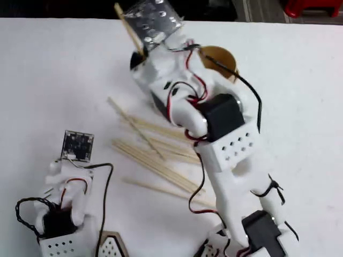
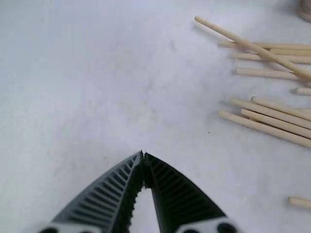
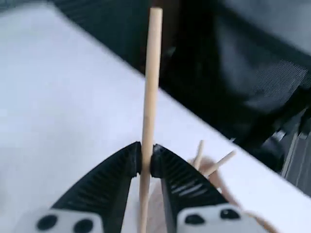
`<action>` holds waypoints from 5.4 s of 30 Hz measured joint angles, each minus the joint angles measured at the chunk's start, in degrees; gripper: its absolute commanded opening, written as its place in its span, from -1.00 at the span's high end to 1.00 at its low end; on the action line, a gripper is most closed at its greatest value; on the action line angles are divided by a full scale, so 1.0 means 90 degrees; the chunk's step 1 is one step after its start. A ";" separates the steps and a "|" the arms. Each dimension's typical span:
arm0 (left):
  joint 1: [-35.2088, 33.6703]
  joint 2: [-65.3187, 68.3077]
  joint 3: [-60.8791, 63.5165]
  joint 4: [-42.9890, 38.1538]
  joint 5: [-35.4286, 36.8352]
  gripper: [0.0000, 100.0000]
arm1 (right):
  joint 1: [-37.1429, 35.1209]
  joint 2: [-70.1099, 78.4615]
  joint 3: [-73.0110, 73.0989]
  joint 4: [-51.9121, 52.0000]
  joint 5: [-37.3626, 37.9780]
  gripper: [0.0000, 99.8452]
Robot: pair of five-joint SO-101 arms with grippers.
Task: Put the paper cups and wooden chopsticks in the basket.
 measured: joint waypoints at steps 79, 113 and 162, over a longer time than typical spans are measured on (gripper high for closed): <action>-0.0879 0.0010 0.0107 -0.0205 -0.0254 0.95 | -0.1162 0.3321 0.3976 -0.0928 0.1065 0.81; -0.0879 0.0000 0.0107 -0.0205 -0.0254 0.95 | -0.1065 0.2198 0.5158 -0.1153 0.1426 0.62; -0.0879 0.0000 0.0107 -0.0225 -0.0254 0.95 | -0.0635 0.2657 0.4044 -0.0381 0.1895 0.96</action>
